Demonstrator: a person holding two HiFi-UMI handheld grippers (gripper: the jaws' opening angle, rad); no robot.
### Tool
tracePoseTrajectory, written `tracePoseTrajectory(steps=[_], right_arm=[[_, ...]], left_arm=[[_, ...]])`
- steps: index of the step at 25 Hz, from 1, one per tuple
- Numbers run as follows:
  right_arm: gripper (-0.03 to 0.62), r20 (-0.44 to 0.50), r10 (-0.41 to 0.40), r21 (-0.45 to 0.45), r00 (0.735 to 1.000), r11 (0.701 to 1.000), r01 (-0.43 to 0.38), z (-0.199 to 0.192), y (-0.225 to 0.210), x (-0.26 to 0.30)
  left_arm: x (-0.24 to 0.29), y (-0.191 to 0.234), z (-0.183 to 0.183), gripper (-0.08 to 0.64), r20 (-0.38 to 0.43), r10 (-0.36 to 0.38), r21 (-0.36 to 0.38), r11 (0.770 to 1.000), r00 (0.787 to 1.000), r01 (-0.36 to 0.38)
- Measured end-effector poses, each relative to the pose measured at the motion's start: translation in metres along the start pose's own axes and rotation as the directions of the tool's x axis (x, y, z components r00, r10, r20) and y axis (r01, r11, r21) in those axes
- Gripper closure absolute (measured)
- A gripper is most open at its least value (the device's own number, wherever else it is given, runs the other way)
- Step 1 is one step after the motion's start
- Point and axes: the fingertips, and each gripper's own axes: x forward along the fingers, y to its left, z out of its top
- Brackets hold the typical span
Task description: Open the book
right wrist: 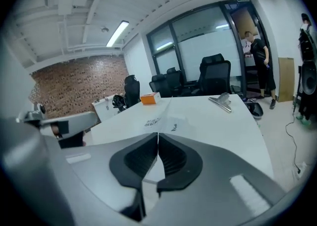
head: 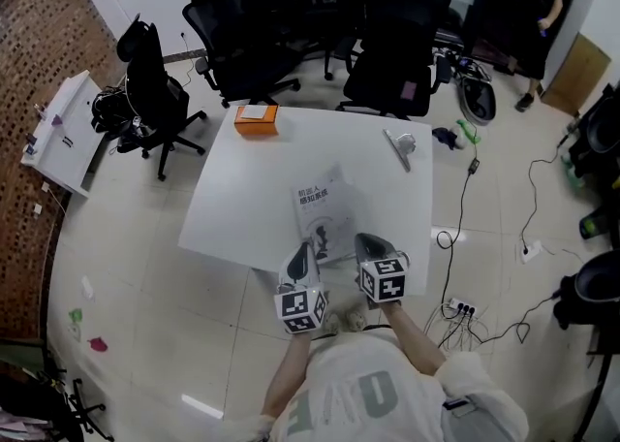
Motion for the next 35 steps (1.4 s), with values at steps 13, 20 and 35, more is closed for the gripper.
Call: tracePoseTrajectory(steps=[13, 20, 35], right_arm=[[0.588, 0.042, 0.225, -0.177, 0.973, 0.961, -0.214, 0.002, 0.076, -0.009], [0.580, 0.010, 0.283, -0.254, 0.959, 0.928, -0.271, -0.010, 0.093, -0.007], [0.578, 0.009, 0.330, -0.284, 0.944, 0.906, -0.314, -0.008, 0.097, -0.006]], left_arm=[[0.010, -0.020, -0.006, 0.423, -0.080, -0.153, -0.135, 0.981, 0.985, 0.141], [0.019, -0.022, -0.007, 0.447, -0.118, -0.211, -0.244, 0.953, 0.970, 0.178], [0.033, -0.022, -0.018, 0.508, -0.198, -0.178, -0.243, 0.962, 0.964, 0.128]])
